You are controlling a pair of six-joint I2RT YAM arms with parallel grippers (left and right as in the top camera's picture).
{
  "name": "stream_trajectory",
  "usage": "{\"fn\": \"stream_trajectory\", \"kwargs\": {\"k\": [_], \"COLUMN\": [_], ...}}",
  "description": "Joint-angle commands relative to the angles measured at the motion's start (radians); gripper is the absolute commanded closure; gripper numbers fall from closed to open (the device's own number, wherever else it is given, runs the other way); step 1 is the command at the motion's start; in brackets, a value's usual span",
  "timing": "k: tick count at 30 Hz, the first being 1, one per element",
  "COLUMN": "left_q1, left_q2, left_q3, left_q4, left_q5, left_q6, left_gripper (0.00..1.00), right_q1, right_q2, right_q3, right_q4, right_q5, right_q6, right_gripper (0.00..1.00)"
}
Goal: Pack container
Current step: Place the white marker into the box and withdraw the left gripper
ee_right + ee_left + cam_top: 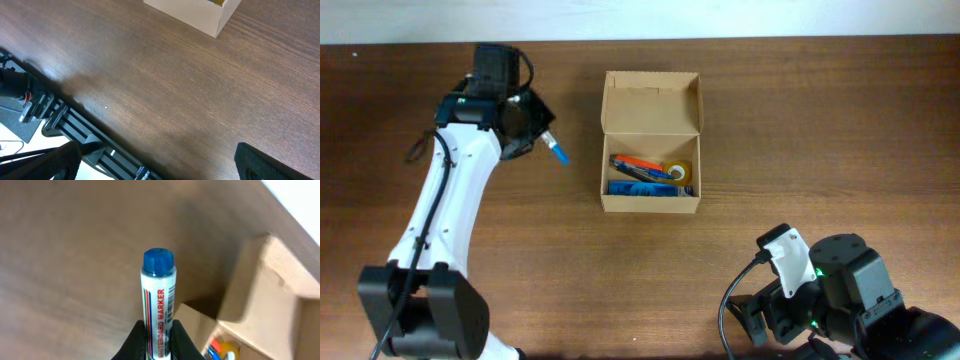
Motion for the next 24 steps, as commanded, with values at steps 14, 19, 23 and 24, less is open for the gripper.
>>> {"fn": "stream_trajectory", "kwargs": {"k": [14, 19, 23, 24], "left_q1": [-0.541, -0.529, -0.525, -0.525], "left_q2": [-0.013, 0.08, 0.192, 0.22], "left_q3": [0.028, 0.028, 0.028, 0.028], "left_q4": [0.106, 0.047, 0.048, 0.049], "left_q5": [0.097, 0.091, -0.017, -0.071], "left_q6": [1.525, 1.654, 1.77, 1.796], "left_gripper": [0.98, 0.98, 0.98, 0.98], "right_q1": [0.005, 0.005, 0.005, 0.005], "right_q2": [-0.004, -0.004, -0.004, -0.004], "right_q3": [0.013, 0.013, 0.013, 0.013], "right_q4": [0.001, 0.001, 0.001, 0.001], "right_q5": [0.008, 0.008, 0.008, 0.008], "right_q6": [0.0, 0.0, 0.0, 0.0], "right_gripper": [0.01, 0.01, 0.01, 0.01]}}
